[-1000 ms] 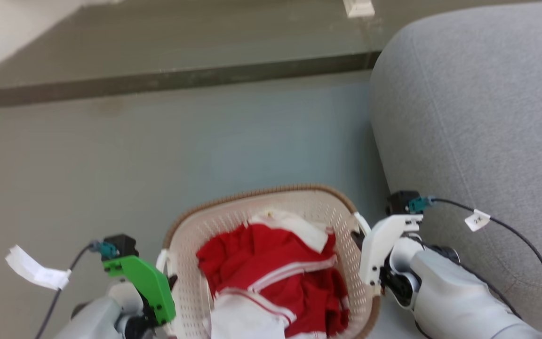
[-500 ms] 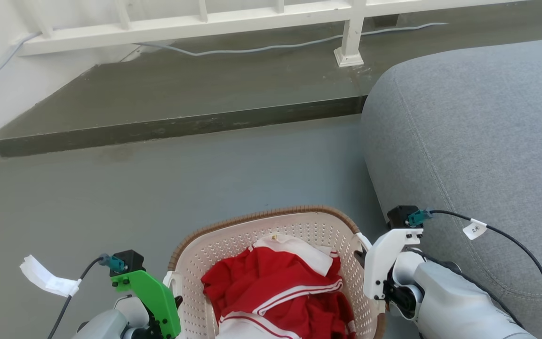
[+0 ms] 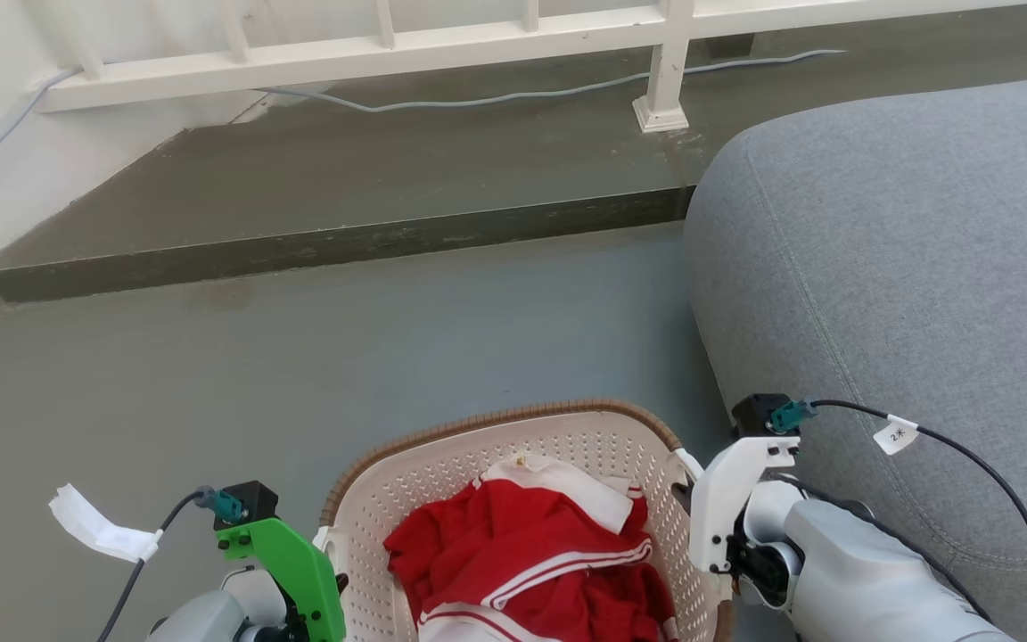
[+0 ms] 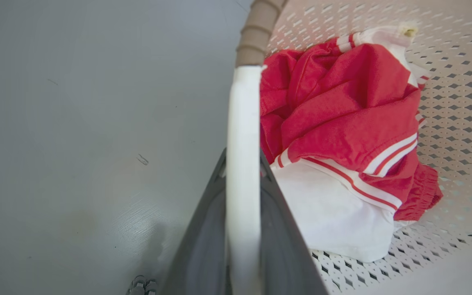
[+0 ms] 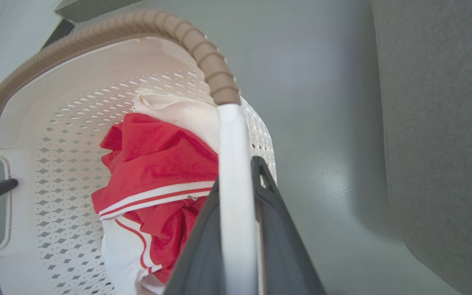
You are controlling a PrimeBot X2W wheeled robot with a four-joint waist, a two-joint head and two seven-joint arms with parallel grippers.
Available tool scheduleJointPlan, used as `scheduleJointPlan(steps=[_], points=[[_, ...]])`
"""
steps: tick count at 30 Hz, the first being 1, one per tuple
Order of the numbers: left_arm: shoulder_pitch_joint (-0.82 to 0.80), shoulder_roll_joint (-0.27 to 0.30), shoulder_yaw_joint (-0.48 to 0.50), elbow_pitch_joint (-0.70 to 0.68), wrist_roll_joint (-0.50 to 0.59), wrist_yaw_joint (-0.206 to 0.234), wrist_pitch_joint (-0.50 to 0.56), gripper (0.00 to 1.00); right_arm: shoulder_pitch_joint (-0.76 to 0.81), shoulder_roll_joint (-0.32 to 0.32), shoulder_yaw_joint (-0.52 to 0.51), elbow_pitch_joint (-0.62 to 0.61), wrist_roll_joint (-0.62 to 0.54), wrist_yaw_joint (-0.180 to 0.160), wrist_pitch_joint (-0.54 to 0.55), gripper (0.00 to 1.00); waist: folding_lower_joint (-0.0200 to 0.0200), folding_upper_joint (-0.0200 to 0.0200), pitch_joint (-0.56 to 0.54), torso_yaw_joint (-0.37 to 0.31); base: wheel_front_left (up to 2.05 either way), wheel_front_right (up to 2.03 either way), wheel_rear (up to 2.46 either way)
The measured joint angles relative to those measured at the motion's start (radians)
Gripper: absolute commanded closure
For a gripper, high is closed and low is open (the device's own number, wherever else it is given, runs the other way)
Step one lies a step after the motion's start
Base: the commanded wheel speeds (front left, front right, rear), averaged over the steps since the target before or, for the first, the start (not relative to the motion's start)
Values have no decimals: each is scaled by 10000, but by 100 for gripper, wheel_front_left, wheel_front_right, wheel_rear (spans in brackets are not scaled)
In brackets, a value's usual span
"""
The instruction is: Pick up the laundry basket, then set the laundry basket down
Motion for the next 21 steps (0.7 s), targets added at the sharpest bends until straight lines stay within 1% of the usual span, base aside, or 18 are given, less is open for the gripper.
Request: scheduleJointPlan(steps=[21], points=[[-19,-73,-54,96,-88,0,82,100,0,-10,119,77,337,0,10,100,0,0,33,18,0,0,0]])
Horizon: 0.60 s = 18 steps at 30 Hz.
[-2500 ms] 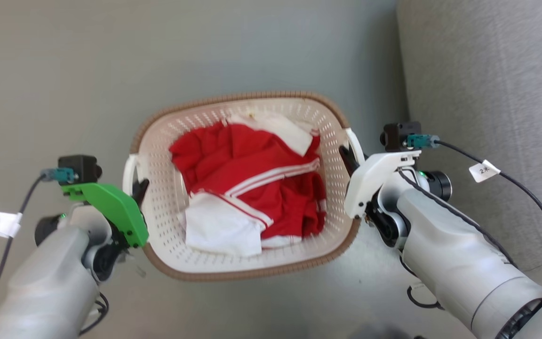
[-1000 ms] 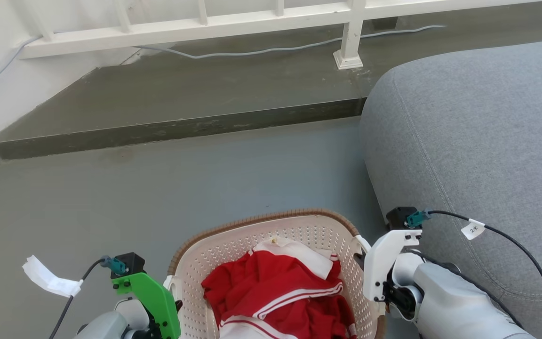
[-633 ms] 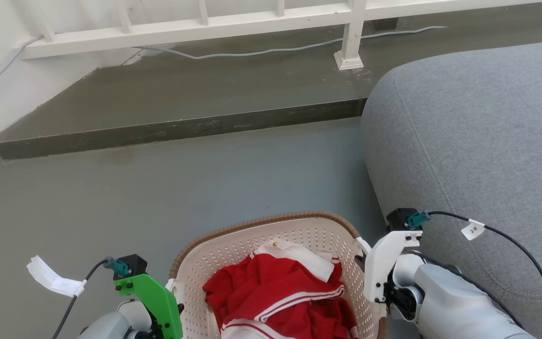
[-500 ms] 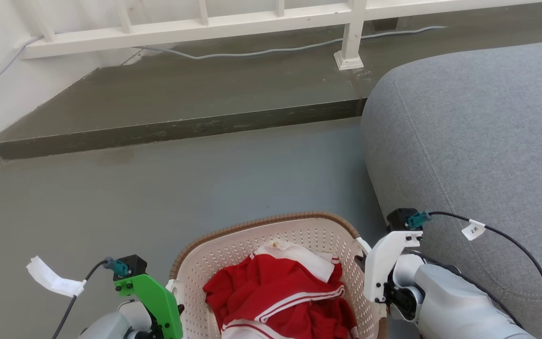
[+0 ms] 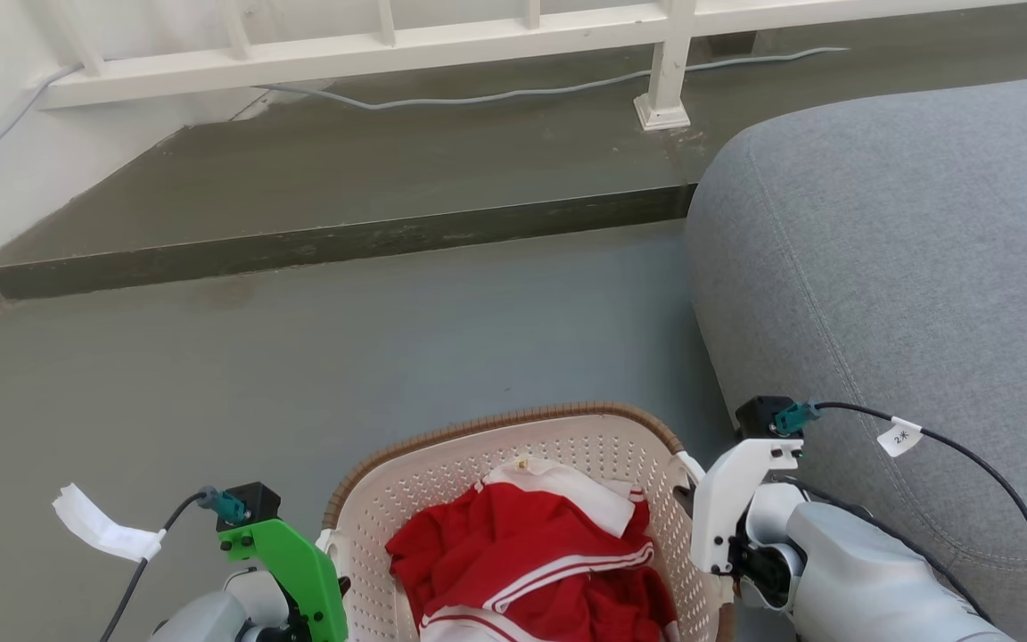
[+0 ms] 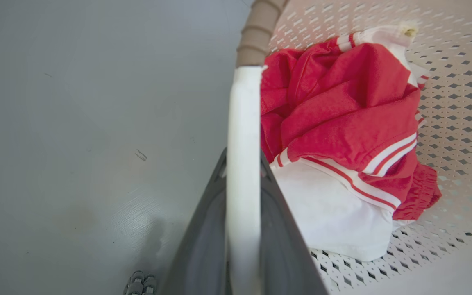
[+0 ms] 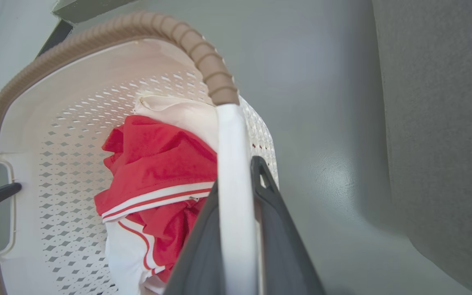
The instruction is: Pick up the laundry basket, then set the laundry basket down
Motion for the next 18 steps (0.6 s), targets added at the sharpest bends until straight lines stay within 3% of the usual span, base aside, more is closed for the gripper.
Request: scheduleJointPlan(steps=[18], points=[[-118,104,-86,-77,-13,0,-13,100,-14,-19,188,-90,165,-15,-48,100,1,0,443,2,0,0,0]])
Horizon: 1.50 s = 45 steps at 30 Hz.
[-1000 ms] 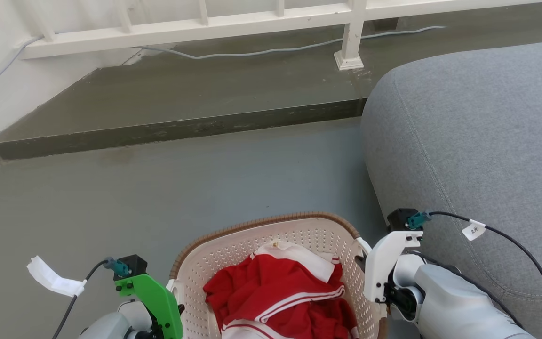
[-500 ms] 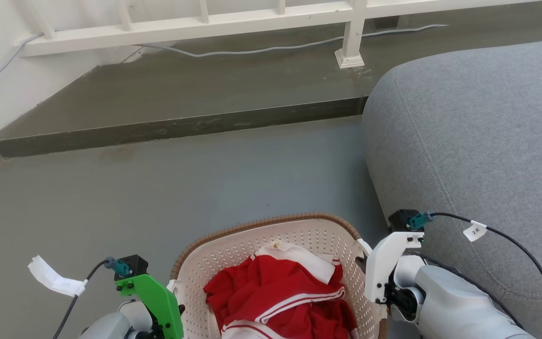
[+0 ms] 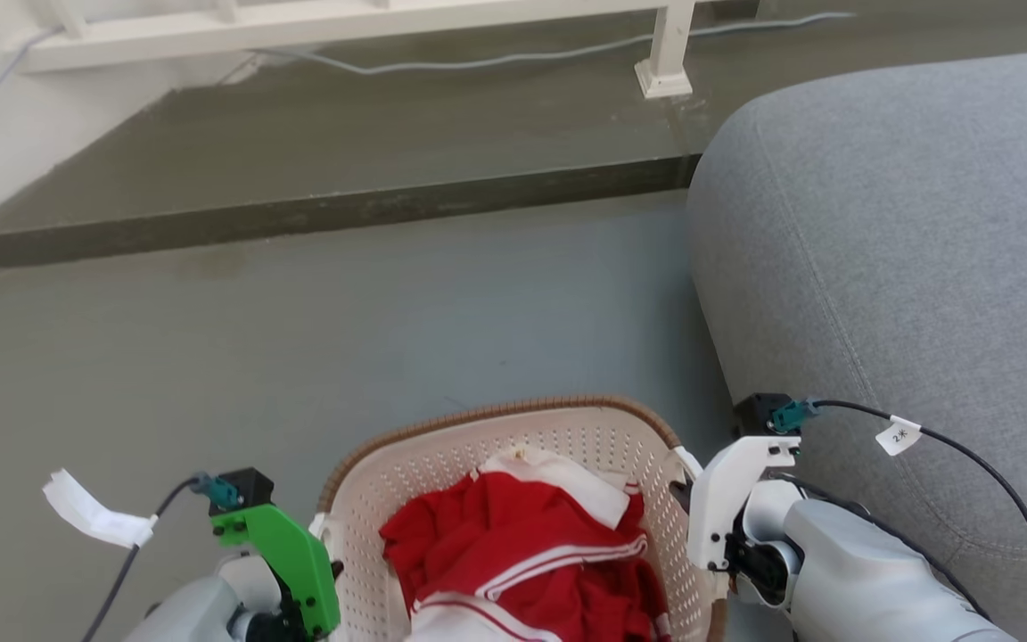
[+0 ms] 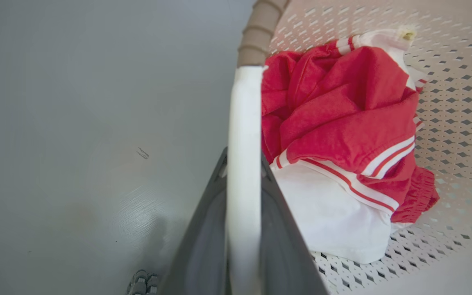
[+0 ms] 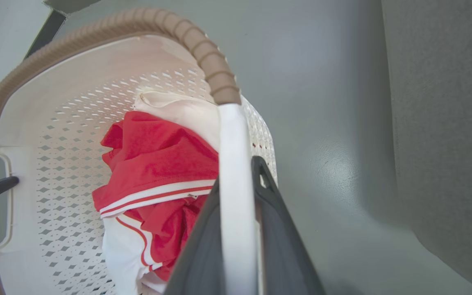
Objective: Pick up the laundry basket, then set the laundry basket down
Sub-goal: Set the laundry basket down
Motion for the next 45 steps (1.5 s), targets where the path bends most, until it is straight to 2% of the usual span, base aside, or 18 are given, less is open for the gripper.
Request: scheduleJointPlan(steps=[18,45], points=[[-913,713,-58,-828,4,0,-407,100,-679,-6,17,-568,284,-443,-738,100,0,0,1669,122,0,0,0],[-1878,1994,146,-2357,105,-2,-2510,100,-1981,31,282,-1521,286,-1147,-2788,100,1,0,5137,255,0,0,0]])
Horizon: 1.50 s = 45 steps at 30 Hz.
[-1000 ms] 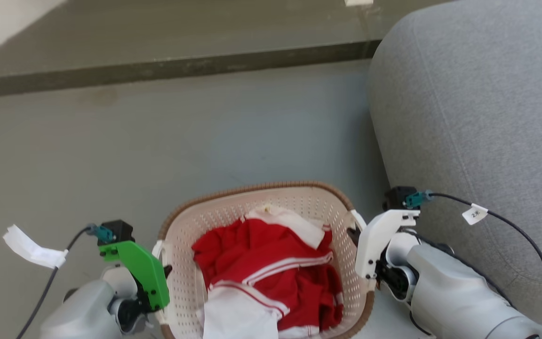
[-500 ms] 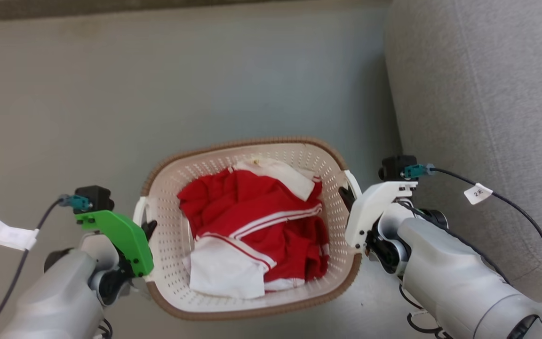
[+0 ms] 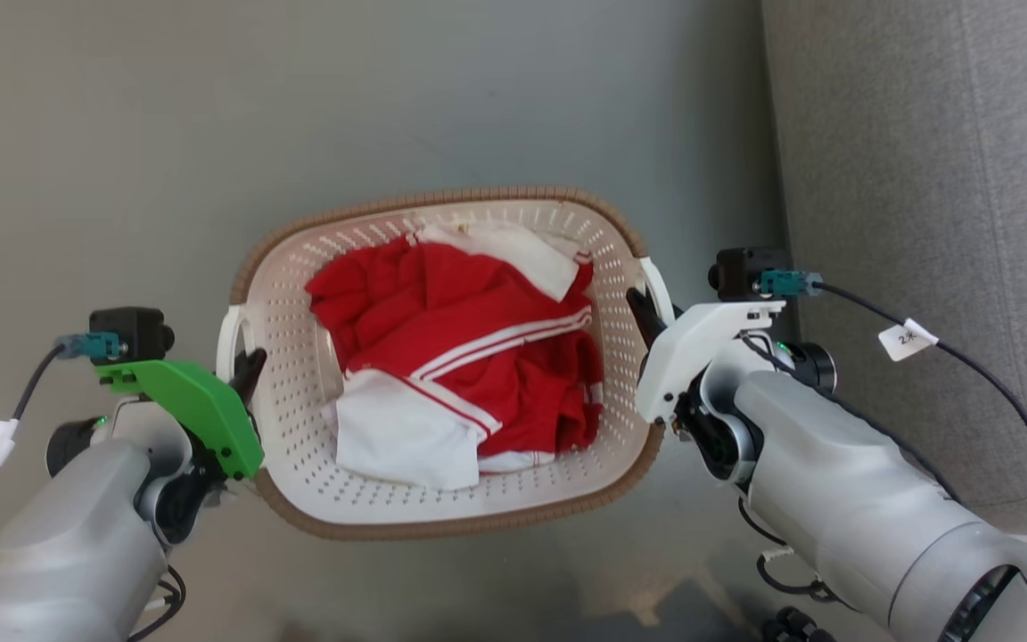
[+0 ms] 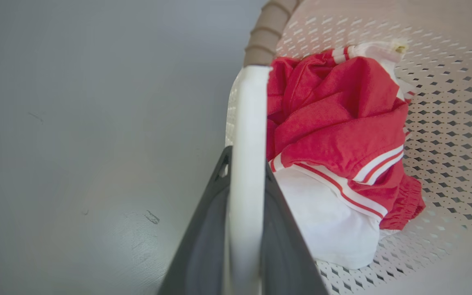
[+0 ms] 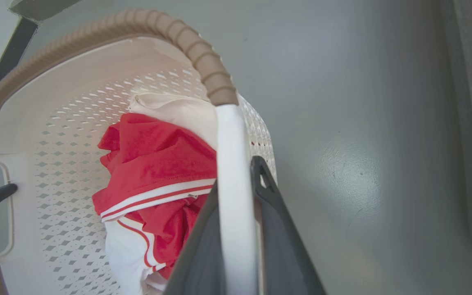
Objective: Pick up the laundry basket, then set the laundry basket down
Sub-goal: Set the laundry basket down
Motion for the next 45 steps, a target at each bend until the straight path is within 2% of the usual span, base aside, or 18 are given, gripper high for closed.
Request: scheduleJointPlan(steps=[7,22,45], points=[[-184,199,58,-96,77,-8,-650,100,-267,8,-25,-217,90,-59,-278,100,0,0,801,-29,0,0,0],[-454,481,-19,-345,81,-10,-1191,100,-591,54,42,-357,121,-192,-443,100,1,0,1960,-41,0,0,0],[-881,721,-336,-581,81,-10,-1705,100,-1023,61,-466,-671,-219,-453,-479,100,0,0,2942,-27,0,0,0]])
